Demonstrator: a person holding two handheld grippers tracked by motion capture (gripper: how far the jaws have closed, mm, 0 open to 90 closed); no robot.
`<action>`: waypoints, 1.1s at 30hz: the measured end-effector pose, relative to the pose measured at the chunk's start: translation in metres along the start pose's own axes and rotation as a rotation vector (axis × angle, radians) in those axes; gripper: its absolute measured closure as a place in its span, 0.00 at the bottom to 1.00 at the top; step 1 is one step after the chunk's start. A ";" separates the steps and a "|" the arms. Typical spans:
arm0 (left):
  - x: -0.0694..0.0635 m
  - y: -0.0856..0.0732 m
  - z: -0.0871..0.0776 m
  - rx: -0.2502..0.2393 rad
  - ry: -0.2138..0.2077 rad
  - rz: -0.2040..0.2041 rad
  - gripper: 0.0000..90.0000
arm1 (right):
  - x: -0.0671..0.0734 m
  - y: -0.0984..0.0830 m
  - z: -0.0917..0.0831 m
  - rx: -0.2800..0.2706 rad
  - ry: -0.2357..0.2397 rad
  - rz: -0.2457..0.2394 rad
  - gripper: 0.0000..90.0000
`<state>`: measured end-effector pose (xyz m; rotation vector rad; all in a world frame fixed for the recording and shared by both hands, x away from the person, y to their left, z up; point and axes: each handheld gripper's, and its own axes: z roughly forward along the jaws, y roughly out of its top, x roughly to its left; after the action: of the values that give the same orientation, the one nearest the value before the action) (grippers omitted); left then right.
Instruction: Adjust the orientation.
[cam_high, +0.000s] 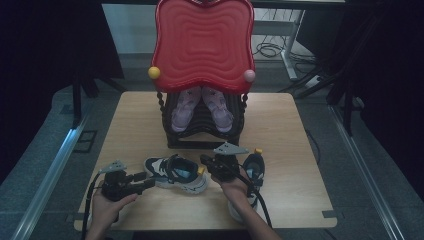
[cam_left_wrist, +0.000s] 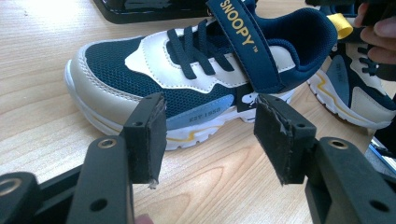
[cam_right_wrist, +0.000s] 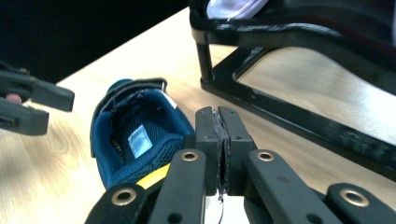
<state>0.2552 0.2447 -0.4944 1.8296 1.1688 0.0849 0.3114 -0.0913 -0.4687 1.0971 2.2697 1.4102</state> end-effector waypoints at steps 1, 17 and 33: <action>0.000 0.000 0.000 -0.002 0.000 0.001 0.49 | 0.001 0.000 0.001 0.008 0.000 -0.006 0.97; 0.002 0.000 -0.003 -0.003 0.003 -0.001 0.48 | 0.012 -0.005 0.006 0.045 0.002 -0.041 0.98; 0.005 0.000 -0.008 -0.027 0.014 -0.012 0.48 | 0.036 -0.012 0.004 0.022 0.024 -0.057 0.98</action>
<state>0.2536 0.2538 -0.4915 1.8007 1.1831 0.1061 0.2834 -0.0660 -0.4749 1.0193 2.3190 1.3868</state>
